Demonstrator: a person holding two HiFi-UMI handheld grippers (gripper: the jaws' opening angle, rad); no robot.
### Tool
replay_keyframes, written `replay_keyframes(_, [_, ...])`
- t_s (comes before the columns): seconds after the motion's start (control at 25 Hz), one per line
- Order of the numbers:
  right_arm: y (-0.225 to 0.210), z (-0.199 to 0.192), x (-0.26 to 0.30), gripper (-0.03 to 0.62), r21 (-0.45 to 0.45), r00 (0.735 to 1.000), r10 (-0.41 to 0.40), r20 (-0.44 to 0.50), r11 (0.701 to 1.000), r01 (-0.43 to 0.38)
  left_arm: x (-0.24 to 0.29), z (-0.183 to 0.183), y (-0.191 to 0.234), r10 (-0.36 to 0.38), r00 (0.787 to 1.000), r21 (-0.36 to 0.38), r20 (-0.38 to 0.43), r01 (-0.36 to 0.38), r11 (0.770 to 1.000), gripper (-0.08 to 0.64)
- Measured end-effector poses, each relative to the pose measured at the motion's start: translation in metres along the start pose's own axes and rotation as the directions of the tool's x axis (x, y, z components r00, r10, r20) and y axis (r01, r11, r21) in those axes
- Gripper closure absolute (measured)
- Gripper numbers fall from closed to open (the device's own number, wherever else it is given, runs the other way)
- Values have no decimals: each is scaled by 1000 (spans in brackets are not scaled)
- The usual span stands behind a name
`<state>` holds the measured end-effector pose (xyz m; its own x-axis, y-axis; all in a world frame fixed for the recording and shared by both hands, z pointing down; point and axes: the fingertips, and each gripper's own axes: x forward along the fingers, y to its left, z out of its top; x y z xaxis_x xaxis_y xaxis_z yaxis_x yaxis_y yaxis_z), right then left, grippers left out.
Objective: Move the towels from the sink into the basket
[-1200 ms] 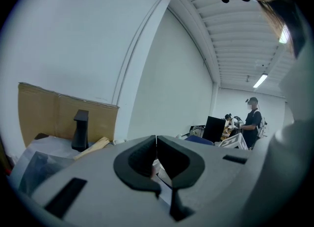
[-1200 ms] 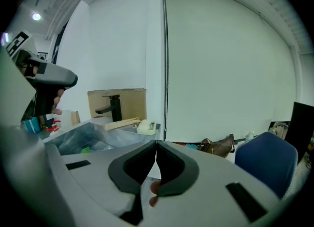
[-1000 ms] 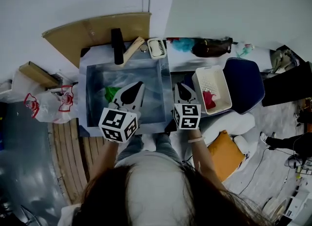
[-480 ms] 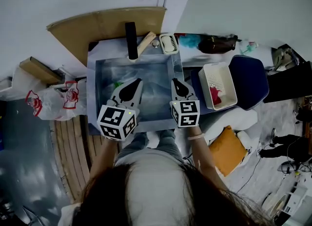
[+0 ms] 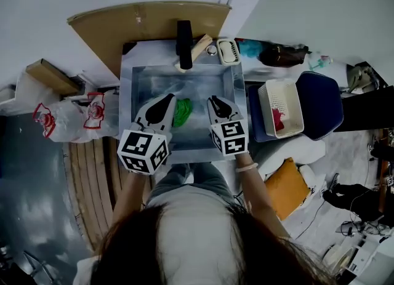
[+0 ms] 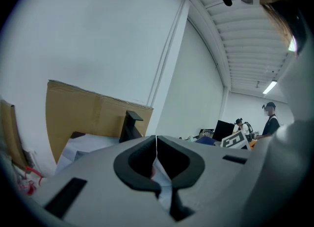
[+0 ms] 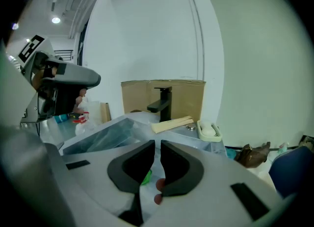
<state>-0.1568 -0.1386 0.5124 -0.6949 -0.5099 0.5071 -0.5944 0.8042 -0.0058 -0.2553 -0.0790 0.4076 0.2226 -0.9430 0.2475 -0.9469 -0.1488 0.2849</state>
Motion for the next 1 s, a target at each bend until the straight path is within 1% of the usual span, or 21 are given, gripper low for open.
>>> replay_keyframes(0.16, [26, -5, 20, 540, -32, 996, 74, -46, 997, -75, -11, -1, 19, 44, 999, -24, 10, -44, 999, 550])
replay_keyframes(0.4, [59, -23, 48, 495, -94, 977, 168, -130, 979, -181, -26, -9, 45, 101, 995, -52, 9, -101, 994, 551])
replay_keyframes(0.56, [76, -34, 65, 476, -113, 965, 202, -167, 968, -223, -33, -18, 60, 130, 991, -70, 2, -130, 989, 550])
replay_keyframes(0.68, [89, -44, 79, 448, -125, 955, 226, -190, 960, -252, -36, -27, 71, 147, 989, -75, -12, -147, 986, 550])
replay_keyframes(0.88, [108, -62, 99, 422, -150, 933, 261, -248, 941, -303, -43, -35, 88, 189, 982, -106, -10, -189, 976, 550])
replay_keyframes(1.0, [112, -83, 112, 403, -157, 917, 262, -301, 935, -319, -46, -39, 95, 201, 980, -114, -15, -201, 973, 551])
